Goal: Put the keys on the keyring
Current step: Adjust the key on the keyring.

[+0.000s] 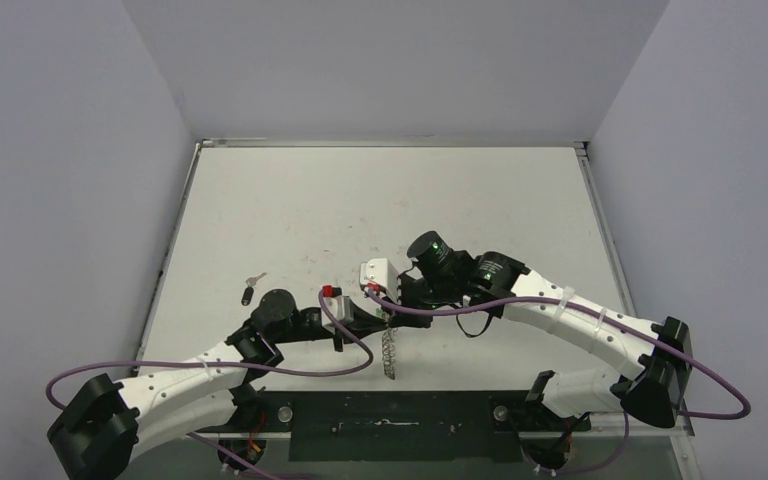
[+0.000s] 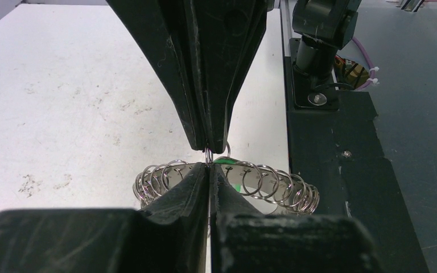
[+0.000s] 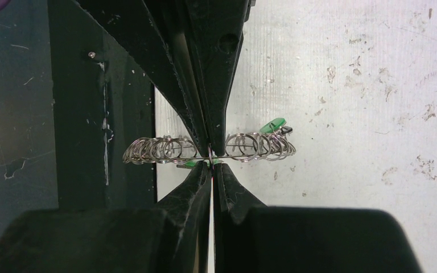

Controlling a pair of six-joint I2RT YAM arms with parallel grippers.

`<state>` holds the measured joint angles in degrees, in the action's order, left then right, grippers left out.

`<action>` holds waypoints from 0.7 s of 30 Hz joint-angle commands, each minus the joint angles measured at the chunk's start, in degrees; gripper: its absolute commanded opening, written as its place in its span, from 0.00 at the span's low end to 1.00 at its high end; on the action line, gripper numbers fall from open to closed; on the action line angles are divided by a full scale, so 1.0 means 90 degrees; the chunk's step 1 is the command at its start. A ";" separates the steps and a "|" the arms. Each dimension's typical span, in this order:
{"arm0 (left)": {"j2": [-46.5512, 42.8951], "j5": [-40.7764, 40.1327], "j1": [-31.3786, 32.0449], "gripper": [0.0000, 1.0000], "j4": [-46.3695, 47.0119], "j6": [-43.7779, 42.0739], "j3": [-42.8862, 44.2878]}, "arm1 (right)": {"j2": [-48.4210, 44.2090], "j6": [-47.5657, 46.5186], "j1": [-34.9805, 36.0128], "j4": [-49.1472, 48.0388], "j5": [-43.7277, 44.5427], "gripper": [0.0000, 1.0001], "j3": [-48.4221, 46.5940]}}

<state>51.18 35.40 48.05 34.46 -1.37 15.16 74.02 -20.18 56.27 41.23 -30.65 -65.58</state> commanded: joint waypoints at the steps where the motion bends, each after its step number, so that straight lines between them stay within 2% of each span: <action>1: -0.0199 -0.0059 0.0064 0.08 0.0415 -0.0092 0.0220 | -0.0016 0.0016 -0.0006 -0.0353 -0.0173 0.00 -0.0286; 3: -0.0205 -0.0066 0.0061 0.13 0.0410 -0.0107 0.0229 | -0.0015 0.0016 -0.0004 -0.0358 -0.0178 0.00 -0.0296; 10: -0.0059 -0.0134 0.0106 0.18 0.0484 -0.0082 0.0259 | -0.0017 0.0006 -0.0005 -0.0361 -0.0202 0.00 -0.0292; 12: 0.0014 -0.0134 0.0119 0.15 0.0514 -0.0083 0.0276 | -0.0020 0.0014 -0.0004 -0.0372 -0.0207 0.00 -0.0286; 16: 0.0118 -0.0123 0.0139 0.00 0.0636 -0.0056 0.0291 | -0.0012 0.0016 -0.0005 -0.0382 -0.0179 0.00 -0.0274; 19: 0.0112 -0.0165 0.0144 0.00 0.0708 -0.0017 0.0247 | 0.0003 -0.0004 -0.0021 -0.0434 -0.0086 0.00 -0.0239; 21: 0.0071 -0.0222 0.0144 0.00 0.0775 0.0026 0.0186 | -0.0048 0.0043 -0.0066 -0.0624 -0.0003 0.06 -0.0082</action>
<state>52.10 34.28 48.73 36.47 -1.83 15.16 74.37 -20.36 56.25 41.82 -30.72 -65.58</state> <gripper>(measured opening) 0.011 0.033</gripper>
